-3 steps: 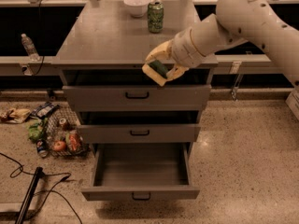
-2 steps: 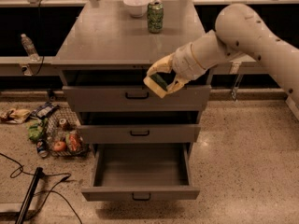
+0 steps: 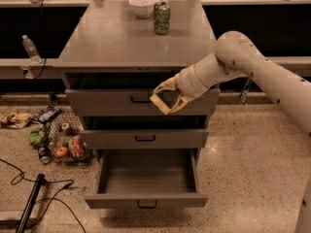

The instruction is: Place sponge into bottom drawer

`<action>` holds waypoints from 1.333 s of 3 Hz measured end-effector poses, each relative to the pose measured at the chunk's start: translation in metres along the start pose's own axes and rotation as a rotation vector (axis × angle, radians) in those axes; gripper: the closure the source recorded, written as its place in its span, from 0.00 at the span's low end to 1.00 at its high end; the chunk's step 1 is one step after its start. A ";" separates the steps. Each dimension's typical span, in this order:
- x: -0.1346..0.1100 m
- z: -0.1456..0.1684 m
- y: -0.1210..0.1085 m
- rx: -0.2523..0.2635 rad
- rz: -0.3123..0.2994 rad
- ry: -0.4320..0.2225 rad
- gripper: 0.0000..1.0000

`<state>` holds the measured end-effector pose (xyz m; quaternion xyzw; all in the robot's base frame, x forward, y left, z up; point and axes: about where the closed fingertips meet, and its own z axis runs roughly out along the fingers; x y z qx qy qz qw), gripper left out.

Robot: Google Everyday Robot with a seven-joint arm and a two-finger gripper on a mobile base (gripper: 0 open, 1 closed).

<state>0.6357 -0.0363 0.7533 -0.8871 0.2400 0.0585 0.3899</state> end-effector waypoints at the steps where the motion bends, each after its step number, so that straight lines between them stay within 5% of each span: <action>1: 0.000 0.003 0.002 0.004 0.009 -0.005 1.00; 2: 0.006 0.077 0.068 0.089 0.258 -0.119 1.00; 3: 0.018 0.139 0.129 0.156 0.472 -0.149 1.00; 4: 0.041 0.192 0.171 0.156 0.584 -0.101 1.00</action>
Offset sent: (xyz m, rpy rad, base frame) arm -0.0285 0.0208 -0.1781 0.2898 0.3954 -0.2273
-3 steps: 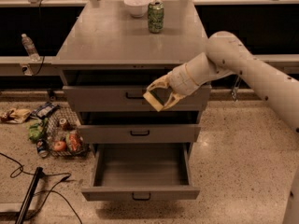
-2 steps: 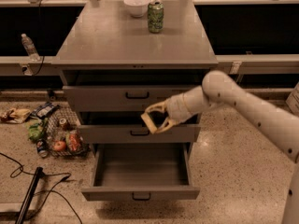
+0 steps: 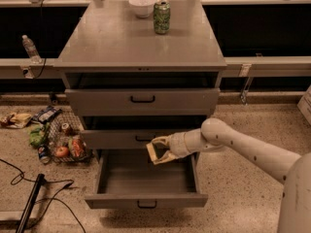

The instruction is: Place sponge into bottom drawer

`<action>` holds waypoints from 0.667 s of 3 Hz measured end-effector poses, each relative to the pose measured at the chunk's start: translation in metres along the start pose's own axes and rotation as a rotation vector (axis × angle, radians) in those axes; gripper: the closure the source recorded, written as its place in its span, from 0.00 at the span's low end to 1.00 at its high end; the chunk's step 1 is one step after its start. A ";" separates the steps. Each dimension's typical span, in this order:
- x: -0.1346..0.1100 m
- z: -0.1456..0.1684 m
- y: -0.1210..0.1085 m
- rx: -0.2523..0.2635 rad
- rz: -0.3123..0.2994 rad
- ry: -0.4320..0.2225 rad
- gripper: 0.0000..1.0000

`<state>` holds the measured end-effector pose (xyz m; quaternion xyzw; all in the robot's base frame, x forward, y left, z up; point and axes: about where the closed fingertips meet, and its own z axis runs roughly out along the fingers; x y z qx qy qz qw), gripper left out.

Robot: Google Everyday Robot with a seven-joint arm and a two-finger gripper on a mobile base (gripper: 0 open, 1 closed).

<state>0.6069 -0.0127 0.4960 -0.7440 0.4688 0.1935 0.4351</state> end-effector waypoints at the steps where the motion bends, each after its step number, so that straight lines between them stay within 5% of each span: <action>1: 0.042 0.039 0.022 -0.031 0.094 0.041 1.00; 2: 0.050 0.052 0.028 -0.058 0.118 0.050 1.00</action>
Offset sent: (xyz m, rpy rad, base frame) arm 0.0042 0.0044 -0.0480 -0.0285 0.0609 -0.0435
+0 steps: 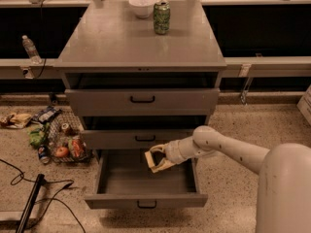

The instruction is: Place sponge into bottom drawer

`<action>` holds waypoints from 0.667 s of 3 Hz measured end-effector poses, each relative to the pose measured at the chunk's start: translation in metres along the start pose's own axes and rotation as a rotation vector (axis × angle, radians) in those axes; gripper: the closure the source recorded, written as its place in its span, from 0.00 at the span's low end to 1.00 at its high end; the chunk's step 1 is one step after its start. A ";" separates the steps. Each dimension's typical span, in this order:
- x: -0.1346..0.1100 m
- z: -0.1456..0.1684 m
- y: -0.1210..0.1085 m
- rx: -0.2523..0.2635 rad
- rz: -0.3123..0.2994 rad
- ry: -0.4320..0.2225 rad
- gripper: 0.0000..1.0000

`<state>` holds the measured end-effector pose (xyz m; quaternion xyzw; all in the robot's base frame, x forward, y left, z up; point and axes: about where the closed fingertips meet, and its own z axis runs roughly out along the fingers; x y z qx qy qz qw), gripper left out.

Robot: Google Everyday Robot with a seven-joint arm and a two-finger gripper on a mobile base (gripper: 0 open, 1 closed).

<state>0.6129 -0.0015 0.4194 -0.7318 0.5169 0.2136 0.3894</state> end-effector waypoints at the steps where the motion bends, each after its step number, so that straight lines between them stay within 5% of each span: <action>1: 0.016 0.013 0.008 0.003 0.059 -0.011 1.00; 2: 0.069 0.052 0.031 -0.001 0.155 0.043 1.00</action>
Offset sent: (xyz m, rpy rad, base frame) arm 0.0033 -0.0150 -0.1557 -0.0622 0.1696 -0.1955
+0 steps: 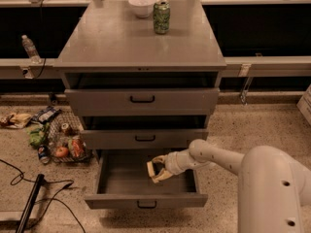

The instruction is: Place sponge into bottom drawer

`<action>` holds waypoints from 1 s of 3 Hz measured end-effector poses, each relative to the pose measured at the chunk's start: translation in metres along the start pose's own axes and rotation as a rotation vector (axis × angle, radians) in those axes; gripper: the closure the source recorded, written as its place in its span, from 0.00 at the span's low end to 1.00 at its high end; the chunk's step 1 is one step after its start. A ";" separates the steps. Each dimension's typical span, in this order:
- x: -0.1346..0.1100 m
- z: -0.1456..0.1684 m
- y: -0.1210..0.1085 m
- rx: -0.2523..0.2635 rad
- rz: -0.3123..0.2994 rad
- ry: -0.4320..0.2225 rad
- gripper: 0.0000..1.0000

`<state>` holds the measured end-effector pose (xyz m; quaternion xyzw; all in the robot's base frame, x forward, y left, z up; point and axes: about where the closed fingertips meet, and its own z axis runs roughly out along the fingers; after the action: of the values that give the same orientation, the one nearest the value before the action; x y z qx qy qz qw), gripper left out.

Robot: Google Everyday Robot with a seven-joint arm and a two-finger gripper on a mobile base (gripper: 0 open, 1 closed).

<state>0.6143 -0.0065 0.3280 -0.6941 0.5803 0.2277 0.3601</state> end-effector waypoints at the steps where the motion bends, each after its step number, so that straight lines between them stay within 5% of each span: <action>1: 0.039 0.024 0.000 0.013 0.044 0.073 1.00; 3: 0.081 0.068 -0.015 0.036 0.086 0.180 0.64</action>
Offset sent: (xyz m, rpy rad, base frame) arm 0.0566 -0.0017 -0.1137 -0.2123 -0.0020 -0.1712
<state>0.6540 -0.0053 0.2283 -0.6796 0.6435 0.1692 0.3089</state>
